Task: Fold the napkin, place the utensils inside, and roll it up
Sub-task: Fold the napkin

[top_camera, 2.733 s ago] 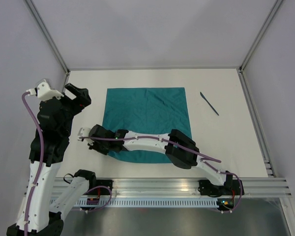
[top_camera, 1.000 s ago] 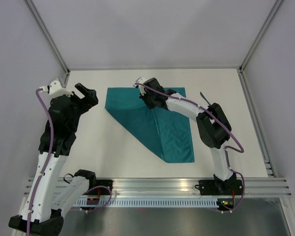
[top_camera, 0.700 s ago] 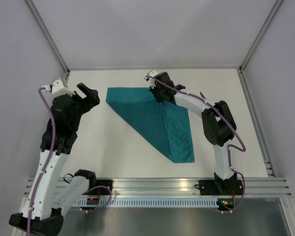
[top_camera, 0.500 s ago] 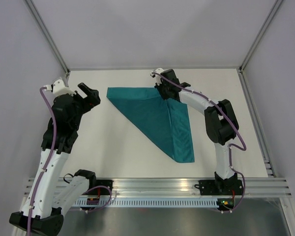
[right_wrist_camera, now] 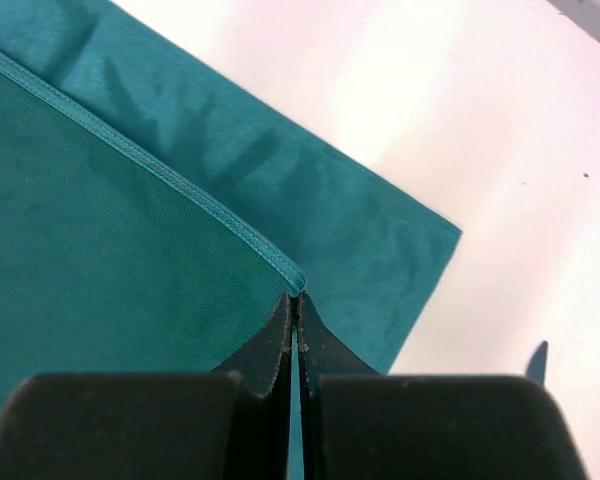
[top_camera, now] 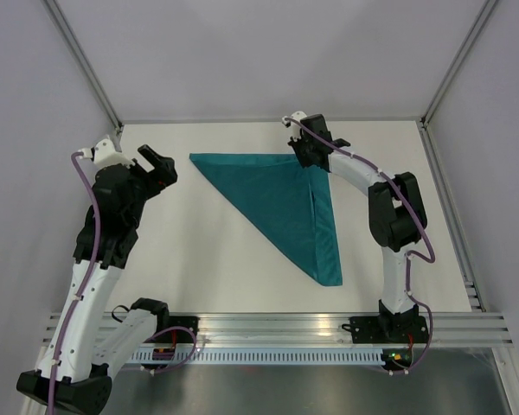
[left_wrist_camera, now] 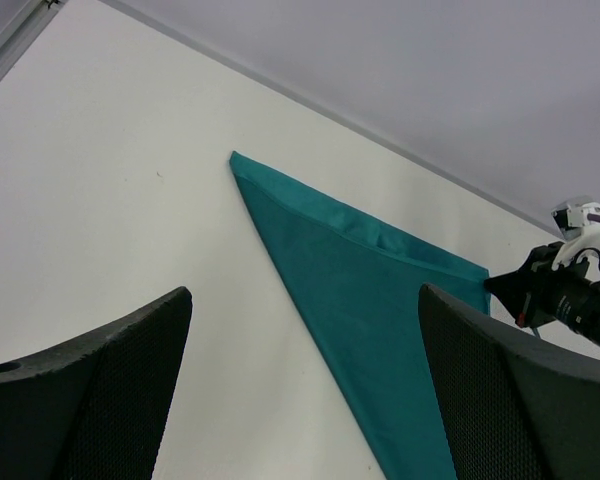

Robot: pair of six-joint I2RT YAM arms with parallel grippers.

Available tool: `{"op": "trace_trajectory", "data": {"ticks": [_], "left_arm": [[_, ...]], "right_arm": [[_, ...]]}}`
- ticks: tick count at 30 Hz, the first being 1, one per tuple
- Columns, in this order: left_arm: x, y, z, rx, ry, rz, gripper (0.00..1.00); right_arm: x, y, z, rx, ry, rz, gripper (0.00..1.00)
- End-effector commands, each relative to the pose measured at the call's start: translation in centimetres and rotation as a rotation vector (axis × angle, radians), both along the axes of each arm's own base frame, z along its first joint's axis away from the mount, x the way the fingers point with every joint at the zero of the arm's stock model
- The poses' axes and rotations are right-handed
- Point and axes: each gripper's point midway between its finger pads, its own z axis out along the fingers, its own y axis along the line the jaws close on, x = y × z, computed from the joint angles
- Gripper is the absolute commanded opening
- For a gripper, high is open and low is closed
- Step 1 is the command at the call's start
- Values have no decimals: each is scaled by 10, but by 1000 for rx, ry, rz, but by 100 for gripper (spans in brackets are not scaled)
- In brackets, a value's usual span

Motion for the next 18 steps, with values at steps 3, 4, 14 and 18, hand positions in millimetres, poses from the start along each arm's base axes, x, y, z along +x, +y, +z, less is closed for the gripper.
{"op": "trace_trajectory", "data": {"ticks": [3, 4, 14, 18], "left_arm": [[3, -5, 7, -5, -29, -28, 97], [4, -5, 7, -4, -27, -27, 97], [4, -6, 6, -5, -24, -31, 97], [5, -6, 6, -6, -24, -31, 97]], "right_arm": [[24, -17, 34, 14, -90, -44, 1], [26, -21, 34, 13, -89, -53, 0], [39, -45, 34, 2, -95, -93, 0], [43, -49, 32, 0, -97, -101, 1]]}}
